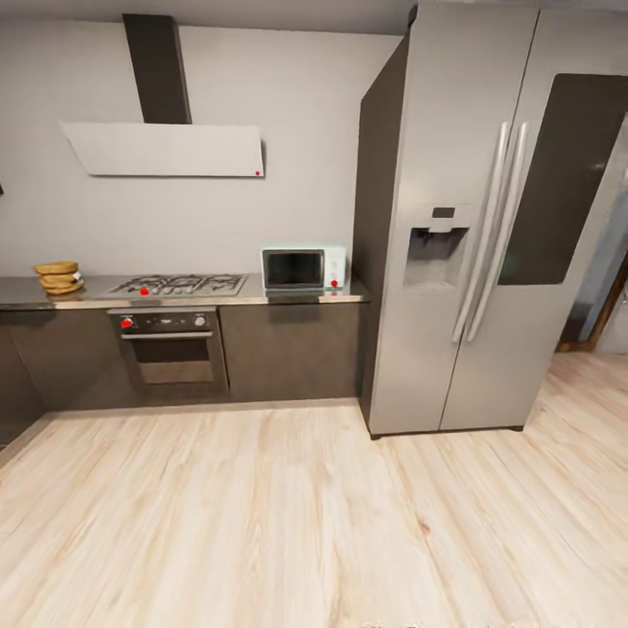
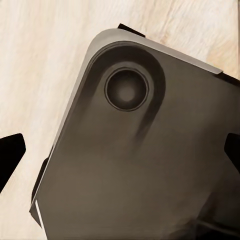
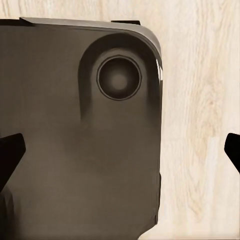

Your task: In the kitchen, take the popcorn bag from the countertop, put it into the microwave, and heat it until the popcorn is cooked so the cooked popcorn ends up inside the bag.

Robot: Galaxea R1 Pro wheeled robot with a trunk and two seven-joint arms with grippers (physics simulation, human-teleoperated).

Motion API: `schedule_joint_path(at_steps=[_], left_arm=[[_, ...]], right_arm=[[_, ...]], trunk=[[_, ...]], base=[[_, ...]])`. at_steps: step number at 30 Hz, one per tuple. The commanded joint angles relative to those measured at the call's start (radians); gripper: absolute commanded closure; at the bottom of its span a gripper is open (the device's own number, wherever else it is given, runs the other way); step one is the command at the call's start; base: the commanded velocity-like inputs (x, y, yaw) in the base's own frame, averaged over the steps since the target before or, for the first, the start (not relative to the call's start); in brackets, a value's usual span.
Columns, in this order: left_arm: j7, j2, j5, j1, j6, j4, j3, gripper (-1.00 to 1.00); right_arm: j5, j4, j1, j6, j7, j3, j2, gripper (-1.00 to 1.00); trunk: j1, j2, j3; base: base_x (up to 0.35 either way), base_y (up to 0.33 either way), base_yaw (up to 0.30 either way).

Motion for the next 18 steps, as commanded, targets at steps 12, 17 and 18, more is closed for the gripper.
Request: schedule_joint_path(at_steps=[12, 17, 18], left_arm=[[0.0, 0.0, 0.003, 0.0, 0.001, 0.0, 0.003, -1.0], [0.0, 0.0, 0.004, 0.0, 0.006, 0.001, 0.003, -1.0], [0.0, 0.0, 0.004, 0.0, 0.007, 0.001, 0.003, -1.0]], right_arm=[[0.006, 0.0, 0.0, -0.004, -0.002, 0.003, 0.001, -1.0], [0.009, 0.0, 0.0, -0.004, -0.002, 0.004, 0.002, -1.0], [0.01, 0.0, 0.0, -0.004, -0.002, 0.004, 0.002, -1.0]], trunk=[[0.0, 0.0, -0.001], [0.0, 0.0, -0.001], [0.0, 0.0, -0.001]], base=[[0.0, 0.0, -0.105], [0.002, 0.0, 0.0], [0.03, 0.0, 0.0]])
